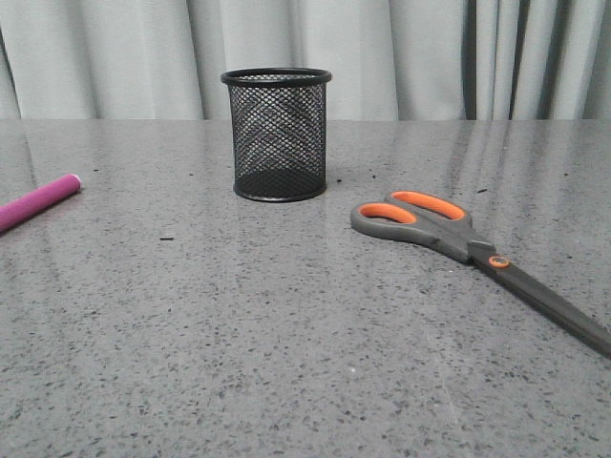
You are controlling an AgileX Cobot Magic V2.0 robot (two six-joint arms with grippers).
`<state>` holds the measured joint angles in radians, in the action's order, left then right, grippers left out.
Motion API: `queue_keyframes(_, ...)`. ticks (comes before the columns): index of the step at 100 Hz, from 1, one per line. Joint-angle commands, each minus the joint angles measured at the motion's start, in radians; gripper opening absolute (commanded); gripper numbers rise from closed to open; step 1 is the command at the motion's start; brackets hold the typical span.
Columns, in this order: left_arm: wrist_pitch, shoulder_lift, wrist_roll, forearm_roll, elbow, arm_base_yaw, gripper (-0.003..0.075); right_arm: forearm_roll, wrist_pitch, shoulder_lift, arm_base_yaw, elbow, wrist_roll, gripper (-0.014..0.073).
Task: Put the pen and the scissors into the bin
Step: 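Move the left gripper toward the pink marker, then lower the left gripper and close it around the pink marker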
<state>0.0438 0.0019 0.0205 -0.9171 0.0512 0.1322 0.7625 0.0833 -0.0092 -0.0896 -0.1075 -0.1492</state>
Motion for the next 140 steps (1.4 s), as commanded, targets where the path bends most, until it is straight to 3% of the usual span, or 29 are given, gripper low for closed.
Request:
queue_keyframes(1,0.033,0.057,0.005,0.220,0.112,-0.002,0.0197,-0.021,0.045,0.002,0.007,-0.074,-0.018,0.0169)
queue_keyframes(7,0.110,0.126,0.005,0.329,0.172,-0.002,0.0249,-0.025,0.090,0.030,0.007,-0.099,-0.024,0.0245)
queue_keyframes(15,0.202,0.233,0.005,0.438,0.268,-0.002,0.0264,-0.047,0.171,0.074,0.007,-0.143,-0.028,0.0313)
queue_keyframes(30,0.383,0.481,0.108,0.500,0.464,-0.002,0.0264,-0.093,0.333,0.167,0.007,-0.234,-0.215,0.0311)
queue_keyframes(44,0.433,0.665,0.118,0.545,0.623,0.050,0.0264,-0.093,0.384,0.224,0.007,-0.283,-0.346,0.0311)
queue_keyframes(61,0.585,0.886,0.118,0.673,0.825,0.099,0.0264,-0.093,0.386,0.234,0.007,-0.287,-0.348,0.0311)
queue_keyframes(104,0.860,1.418,-0.011,0.777,1.219,0.113,0.0264,-0.061,0.419,0.234,0.007,-0.287,-0.348,0.0311)
queue_keyframes(140,0.907,1.591,-0.059,0.852,1.259,0.113,0.0264,-0.061,0.465,0.234,0.007,-0.287,-0.348,0.0312)
